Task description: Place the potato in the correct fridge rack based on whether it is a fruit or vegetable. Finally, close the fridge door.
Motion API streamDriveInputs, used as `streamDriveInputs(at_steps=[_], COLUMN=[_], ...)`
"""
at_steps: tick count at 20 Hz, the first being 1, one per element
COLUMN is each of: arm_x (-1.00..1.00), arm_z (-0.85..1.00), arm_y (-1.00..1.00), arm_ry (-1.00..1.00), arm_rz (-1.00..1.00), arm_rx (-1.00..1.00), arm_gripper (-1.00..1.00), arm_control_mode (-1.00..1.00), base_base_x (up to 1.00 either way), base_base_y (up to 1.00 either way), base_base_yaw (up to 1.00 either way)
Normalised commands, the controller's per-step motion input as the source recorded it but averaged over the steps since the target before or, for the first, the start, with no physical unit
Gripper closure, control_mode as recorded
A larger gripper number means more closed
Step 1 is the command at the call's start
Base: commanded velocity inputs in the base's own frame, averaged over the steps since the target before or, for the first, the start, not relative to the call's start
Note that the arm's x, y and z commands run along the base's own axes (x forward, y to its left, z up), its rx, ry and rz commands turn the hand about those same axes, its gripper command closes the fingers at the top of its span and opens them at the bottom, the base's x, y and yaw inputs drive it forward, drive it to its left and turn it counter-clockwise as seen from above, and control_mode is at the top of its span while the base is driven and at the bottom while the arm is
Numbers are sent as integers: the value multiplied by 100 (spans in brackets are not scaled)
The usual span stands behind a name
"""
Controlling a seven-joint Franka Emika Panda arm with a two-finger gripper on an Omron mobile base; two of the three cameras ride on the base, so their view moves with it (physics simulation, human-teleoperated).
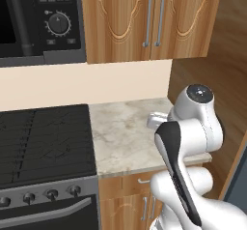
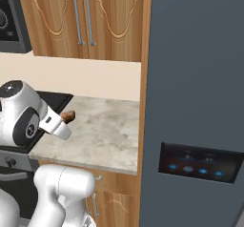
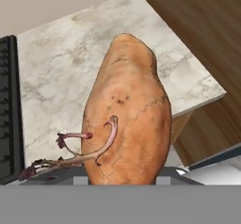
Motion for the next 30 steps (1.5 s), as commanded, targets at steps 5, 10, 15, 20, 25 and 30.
streamDriveInputs(at_steps=[5, 10, 15, 20, 25, 30], arm_x=[0, 0, -10, -11, 0, 0], arm_z=[0, 0, 0, 0, 0, 0], arm_y=[0, 0, -1, -3, 0, 0], arm_ry=[0, 0, 0, 0, 0, 0], arm_rz=[0, 0, 0, 0, 0, 0], arm_rx=[0, 0, 0, 0, 0, 0], arm_gripper=[100, 100, 100, 100, 100, 100], arm_control_mode=[-100, -100, -100, 100, 100, 100], base_base_x=[0, 0, 0, -66, -79, -14], base_base_y=[0, 0, 0, -27, -66, -96], base_base_yaw=[0, 0, 0, -9, -22, -26])
